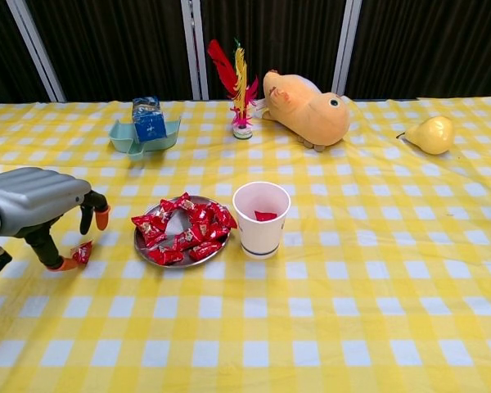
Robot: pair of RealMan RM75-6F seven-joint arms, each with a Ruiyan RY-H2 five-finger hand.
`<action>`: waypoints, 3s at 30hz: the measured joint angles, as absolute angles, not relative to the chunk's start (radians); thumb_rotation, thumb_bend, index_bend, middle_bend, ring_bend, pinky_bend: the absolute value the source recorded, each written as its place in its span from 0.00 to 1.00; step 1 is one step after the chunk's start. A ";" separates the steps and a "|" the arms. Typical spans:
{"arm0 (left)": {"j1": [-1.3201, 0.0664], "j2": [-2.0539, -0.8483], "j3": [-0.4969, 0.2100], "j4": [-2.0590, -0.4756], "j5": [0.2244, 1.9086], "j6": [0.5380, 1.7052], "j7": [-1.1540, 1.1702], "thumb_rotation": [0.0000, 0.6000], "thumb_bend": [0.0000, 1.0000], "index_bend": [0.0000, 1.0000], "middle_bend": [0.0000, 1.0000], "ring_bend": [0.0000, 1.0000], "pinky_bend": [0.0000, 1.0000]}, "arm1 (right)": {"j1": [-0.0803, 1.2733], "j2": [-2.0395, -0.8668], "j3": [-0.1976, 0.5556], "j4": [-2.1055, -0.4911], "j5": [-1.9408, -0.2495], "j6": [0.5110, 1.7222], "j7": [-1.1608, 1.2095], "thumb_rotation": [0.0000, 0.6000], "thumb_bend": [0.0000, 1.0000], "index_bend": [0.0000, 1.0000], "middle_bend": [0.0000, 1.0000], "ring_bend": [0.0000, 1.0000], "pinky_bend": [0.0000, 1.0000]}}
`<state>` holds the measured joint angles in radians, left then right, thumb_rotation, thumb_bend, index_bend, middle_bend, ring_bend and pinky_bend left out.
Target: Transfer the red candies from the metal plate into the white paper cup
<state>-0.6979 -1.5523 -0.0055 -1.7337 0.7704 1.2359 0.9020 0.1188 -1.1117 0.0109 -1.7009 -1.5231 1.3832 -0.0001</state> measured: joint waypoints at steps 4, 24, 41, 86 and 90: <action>-0.696 -1.552 -0.007 -1.731 0.756 1.235 0.912 1.00 0.31 0.35 0.38 0.83 0.96 | 0.119 -1.112 0.010 -1.702 -1.524 1.383 -0.001 1.00 0.34 0.00 0.00 0.00 0.00; -0.683 -1.598 -0.008 -1.686 0.757 1.239 0.908 1.00 0.49 0.52 0.62 0.85 0.97 | 0.115 -1.114 0.010 -1.705 -1.527 1.390 -0.003 1.00 0.34 0.00 0.00 0.00 0.00; -0.684 -1.513 -0.073 -1.831 0.815 1.277 0.874 1.00 0.49 0.53 0.62 0.85 0.97 | 0.114 -1.116 0.012 -1.702 -1.531 1.395 0.001 1.00 0.34 0.00 0.00 0.00 0.00; -1.078 -1.880 -0.313 -1.707 0.571 1.298 1.131 1.00 0.32 0.43 0.50 0.85 0.97 | 0.119 -1.113 0.021 -1.709 -1.514 1.387 0.019 1.00 0.34 0.00 0.00 0.00 0.00; -1.071 -1.870 -0.312 -1.730 0.580 1.301 1.109 1.00 0.32 0.42 0.49 0.85 0.97 | 0.119 -1.114 0.022 -1.707 -1.513 1.387 0.019 1.00 0.34 0.00 0.00 0.00 0.00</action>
<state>-1.0712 -1.8701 -0.3119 -1.7298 0.5803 1.3009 1.1087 0.1191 -1.1136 0.0219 -1.7068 -1.5127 1.3871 0.0191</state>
